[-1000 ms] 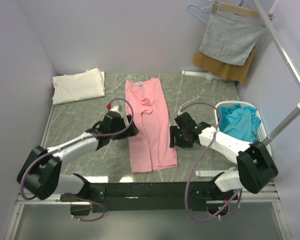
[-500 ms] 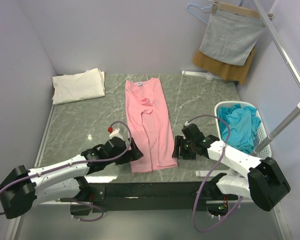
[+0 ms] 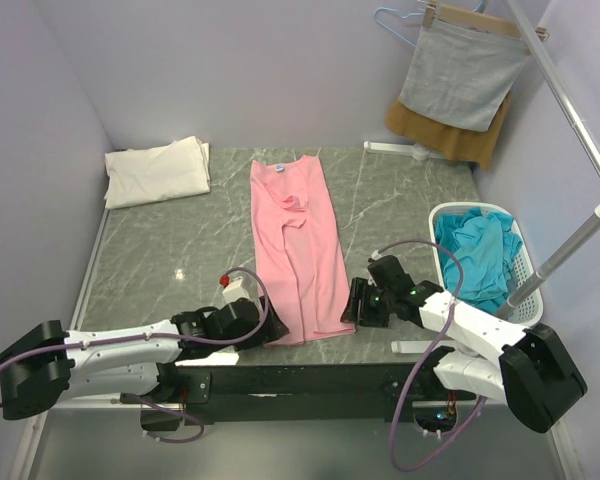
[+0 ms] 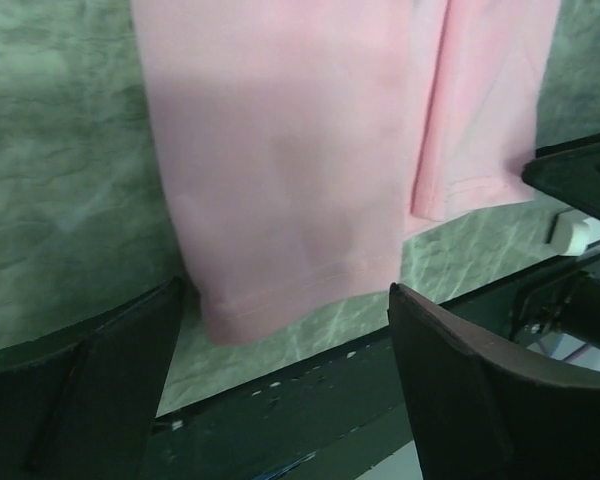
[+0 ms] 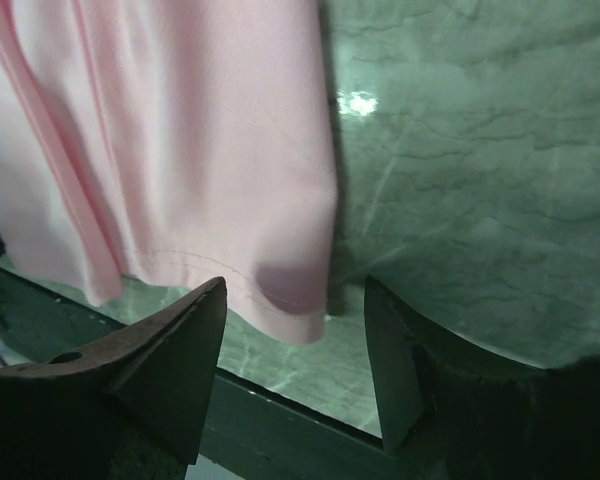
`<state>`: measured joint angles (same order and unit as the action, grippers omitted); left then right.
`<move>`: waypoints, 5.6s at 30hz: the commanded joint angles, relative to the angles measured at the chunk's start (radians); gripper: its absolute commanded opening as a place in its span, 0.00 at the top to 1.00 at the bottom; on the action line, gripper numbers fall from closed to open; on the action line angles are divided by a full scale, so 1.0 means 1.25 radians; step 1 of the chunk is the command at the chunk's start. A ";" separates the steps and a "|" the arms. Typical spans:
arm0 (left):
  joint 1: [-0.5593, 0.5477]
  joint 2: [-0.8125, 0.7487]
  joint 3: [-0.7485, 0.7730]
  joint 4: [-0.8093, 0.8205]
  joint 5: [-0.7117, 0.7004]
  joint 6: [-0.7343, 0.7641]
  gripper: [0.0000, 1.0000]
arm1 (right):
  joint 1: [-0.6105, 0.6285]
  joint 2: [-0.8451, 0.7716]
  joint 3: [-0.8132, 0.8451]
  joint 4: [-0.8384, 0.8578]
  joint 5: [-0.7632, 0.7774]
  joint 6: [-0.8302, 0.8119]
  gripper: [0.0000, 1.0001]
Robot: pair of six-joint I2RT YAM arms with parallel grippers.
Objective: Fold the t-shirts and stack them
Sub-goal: Grab the bottom of the folded rectangular tshirt with both arms, then fold the folded rectangular tshirt in 1/3 of the way
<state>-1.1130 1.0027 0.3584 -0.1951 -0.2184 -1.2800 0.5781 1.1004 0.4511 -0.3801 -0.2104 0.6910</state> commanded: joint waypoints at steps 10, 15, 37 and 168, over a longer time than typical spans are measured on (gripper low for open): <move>-0.036 0.026 -0.054 0.028 -0.020 -0.072 0.51 | 0.003 0.039 -0.045 0.120 -0.077 0.026 0.91; -0.037 0.019 -0.050 -0.002 -0.031 -0.076 0.96 | 0.004 0.057 -0.048 0.141 -0.077 0.017 1.00; -0.332 0.125 0.197 -0.290 -0.190 -0.207 0.99 | 0.107 -0.305 -0.046 -0.027 -0.106 0.038 1.00; 0.458 0.432 0.348 0.254 -0.057 0.399 0.40 | -0.115 0.576 0.659 -0.012 -0.012 -0.354 0.96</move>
<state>-0.5434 1.5806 0.7948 0.0944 -0.3264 -0.8032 0.4389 1.9221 1.3033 -0.3969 -0.2657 0.2413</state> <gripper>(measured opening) 0.631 0.041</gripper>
